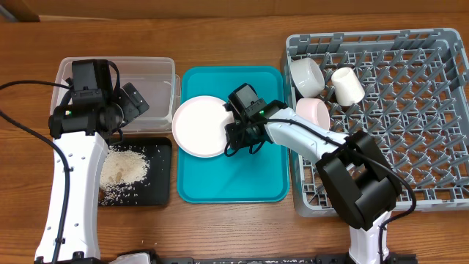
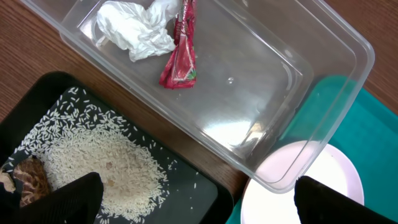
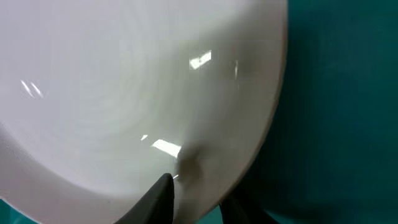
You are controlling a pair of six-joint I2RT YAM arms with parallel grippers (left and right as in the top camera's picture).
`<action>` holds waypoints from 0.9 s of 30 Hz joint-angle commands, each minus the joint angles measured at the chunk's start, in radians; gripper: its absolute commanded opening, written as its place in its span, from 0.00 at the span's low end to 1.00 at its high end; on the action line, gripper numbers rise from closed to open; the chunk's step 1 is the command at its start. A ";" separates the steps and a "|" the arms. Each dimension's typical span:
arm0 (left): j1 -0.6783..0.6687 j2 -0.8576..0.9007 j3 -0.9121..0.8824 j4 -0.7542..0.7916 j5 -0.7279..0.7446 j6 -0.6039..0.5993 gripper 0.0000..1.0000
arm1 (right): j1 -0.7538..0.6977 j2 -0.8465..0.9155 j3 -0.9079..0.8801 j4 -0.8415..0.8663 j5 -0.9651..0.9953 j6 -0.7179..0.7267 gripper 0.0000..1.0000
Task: Sort waste into correct bins and load items into the dishwasher
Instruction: 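Grip the white plate's rim with the right gripper and tilt it up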
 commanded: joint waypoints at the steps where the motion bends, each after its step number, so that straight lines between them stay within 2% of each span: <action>1: 0.001 -0.005 0.014 0.003 0.001 -0.014 1.00 | 0.003 0.029 -0.018 -0.002 0.107 0.034 0.23; 6: 0.001 -0.005 0.014 0.003 0.001 -0.014 1.00 | 0.001 0.029 -0.018 0.026 0.331 0.150 0.24; 15: 0.001 -0.005 0.014 0.003 0.001 -0.014 1.00 | 0.001 0.029 -0.018 0.048 0.356 0.151 0.21; 18: 0.001 -0.005 0.014 0.003 0.001 -0.014 1.00 | 0.001 0.029 -0.018 0.047 0.396 0.151 0.18; 22: 0.001 -0.005 0.014 0.003 0.001 -0.014 1.00 | 0.001 0.029 -0.018 0.047 0.472 0.172 0.04; 27: 0.001 -0.005 0.014 0.003 0.001 -0.014 1.00 | 0.001 0.028 -0.014 0.046 0.472 0.161 0.04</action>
